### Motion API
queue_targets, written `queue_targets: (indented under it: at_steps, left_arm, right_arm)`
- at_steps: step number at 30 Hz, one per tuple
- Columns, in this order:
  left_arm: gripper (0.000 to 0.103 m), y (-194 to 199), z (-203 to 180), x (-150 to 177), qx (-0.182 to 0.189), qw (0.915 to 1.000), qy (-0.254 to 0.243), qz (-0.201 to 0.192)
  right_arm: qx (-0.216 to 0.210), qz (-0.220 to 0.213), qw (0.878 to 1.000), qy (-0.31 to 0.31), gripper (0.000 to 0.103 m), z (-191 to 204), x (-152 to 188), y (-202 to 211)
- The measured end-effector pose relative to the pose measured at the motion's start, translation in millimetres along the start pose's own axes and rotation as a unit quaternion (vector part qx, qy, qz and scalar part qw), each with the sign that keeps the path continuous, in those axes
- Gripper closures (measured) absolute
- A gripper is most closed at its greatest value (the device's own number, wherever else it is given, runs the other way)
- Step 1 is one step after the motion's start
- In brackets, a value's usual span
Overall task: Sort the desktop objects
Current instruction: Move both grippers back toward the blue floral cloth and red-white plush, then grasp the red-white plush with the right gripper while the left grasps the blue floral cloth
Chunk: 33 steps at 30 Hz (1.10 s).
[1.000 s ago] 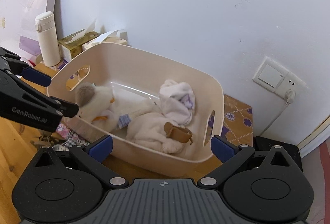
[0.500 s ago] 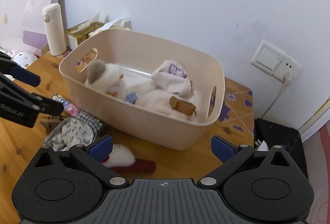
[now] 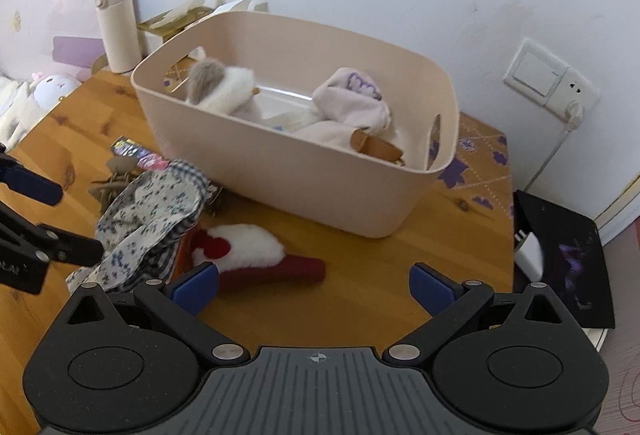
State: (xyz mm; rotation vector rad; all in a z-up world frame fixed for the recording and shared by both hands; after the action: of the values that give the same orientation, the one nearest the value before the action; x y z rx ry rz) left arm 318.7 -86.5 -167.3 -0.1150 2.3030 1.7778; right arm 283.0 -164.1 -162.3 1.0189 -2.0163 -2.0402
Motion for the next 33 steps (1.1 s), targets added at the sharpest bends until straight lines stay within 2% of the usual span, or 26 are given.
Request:
queue_targets:
  at_steps: [8, 12, 16, 19, 26, 33]
  left_arm:
    - [0.028, -1, -19, 5, 0.033, 0.9992, -0.021, -0.002]
    - [0.028, -14, -27, 2, -0.001, 0.9989, -0.048, -0.002]
    - [0.027, -32, -24, -6, -0.015, 0.9985, -0.053, 0.004]
    - [0.027, -38, -14, -14, -0.030, 0.9990, -0.033, -0.001]
    - [0.026, -42, 13, -27, -0.014, 0.9997, 0.019, -0.006]
    - [0.026, -48, 32, -39, 0.036, 0.9965, 0.075, -0.006]
  right_arm:
    - [-0.010, 0.016, 1.000, 0.008, 0.000, 14, 5, -8]
    - [-0.004, 0.027, 1.000, -0.002, 0.000, 11, 11, -13]
    - [0.015, 0.046, 0.999, -0.025, 0.000, -1, 19, -19]
    - [-0.015, 0.044, 0.998, -0.046, 0.000, -8, 24, -20]
    - [-0.027, 0.053, 0.996, -0.068, 0.000, -6, 22, -31]
    - [-0.060, 0.052, 0.991, -0.109, 0.000, 5, -1, -45]
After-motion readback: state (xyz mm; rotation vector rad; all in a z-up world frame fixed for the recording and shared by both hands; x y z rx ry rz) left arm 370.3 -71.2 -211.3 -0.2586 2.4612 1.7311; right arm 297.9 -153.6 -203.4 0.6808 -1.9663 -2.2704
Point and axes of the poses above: each gripper's, at about its wrist camera, not at the fingertips, and y roughly against the way its jaws point, z to its left, x to its underside, the point moved 6 cm from there along -y, roughly the way its jaws point, and after that the axes turned 12 degrees about z, right-handed, at the moved point
